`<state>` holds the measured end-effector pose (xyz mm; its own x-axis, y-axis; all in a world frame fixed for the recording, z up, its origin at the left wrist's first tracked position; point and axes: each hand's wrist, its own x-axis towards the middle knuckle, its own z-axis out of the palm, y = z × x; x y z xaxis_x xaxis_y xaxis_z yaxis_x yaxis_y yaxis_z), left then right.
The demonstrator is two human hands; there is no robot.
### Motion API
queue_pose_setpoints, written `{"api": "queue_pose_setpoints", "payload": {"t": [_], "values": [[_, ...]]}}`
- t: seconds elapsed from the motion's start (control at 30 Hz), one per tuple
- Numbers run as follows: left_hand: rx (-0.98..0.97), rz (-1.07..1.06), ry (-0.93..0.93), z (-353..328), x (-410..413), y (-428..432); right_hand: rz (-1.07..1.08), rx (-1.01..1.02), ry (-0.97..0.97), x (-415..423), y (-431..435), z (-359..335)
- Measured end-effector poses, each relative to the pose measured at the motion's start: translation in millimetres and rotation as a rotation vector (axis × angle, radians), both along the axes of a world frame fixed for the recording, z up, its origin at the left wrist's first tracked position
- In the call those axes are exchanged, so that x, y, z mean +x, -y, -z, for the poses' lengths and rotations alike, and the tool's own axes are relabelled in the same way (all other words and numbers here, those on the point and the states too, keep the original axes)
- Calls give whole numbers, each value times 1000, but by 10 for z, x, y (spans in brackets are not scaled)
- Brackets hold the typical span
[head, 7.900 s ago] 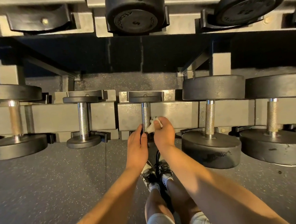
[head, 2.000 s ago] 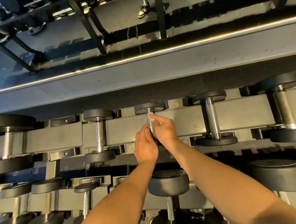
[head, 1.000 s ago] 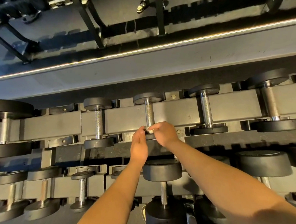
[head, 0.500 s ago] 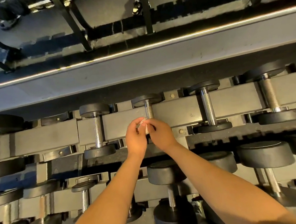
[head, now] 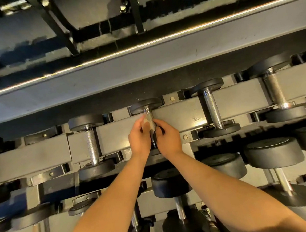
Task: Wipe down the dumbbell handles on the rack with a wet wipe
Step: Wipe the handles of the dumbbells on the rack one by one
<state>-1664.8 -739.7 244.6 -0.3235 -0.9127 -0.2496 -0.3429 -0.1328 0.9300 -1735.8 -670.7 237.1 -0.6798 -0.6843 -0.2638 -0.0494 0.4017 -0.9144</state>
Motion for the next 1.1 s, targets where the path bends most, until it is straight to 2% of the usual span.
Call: {"api": "queue_pose_setpoints", "payload": {"t": [0.1, 0.17, 0.3, 0.43, 0.57, 0.77, 0.9, 1.0, 1.1], "values": [[2, 49, 55, 78, 155, -98, -9, 8, -5, -9, -7, -30], [-9, 3, 82, 62, 141, -78, -18, 15, -13, -3, -10, -29], [-47, -93, -23, -107, -57, 80, -14, 36, -66, 43, 35, -12], [-98, -3, 37, -72, -44, 102, 54, 47, -18, 71, 96, -27], [-115, 49, 112, -25, 124, -126, 59, 57, -54, 87, 77, -35], [-217, 52, 142, -84, 34, 119, 60, 52, -84, 86, 60, -15], [-393, 131, 130, -59, -73, 233, 77, 67, -76, 83, 61, -5], [-313, 203, 255, -23, 64, 134, 104, 42, -51, 96, 42, -5], [-257, 182, 234, 88, 252, -1, 99, 31, -48, 108, 40, -14]]}}
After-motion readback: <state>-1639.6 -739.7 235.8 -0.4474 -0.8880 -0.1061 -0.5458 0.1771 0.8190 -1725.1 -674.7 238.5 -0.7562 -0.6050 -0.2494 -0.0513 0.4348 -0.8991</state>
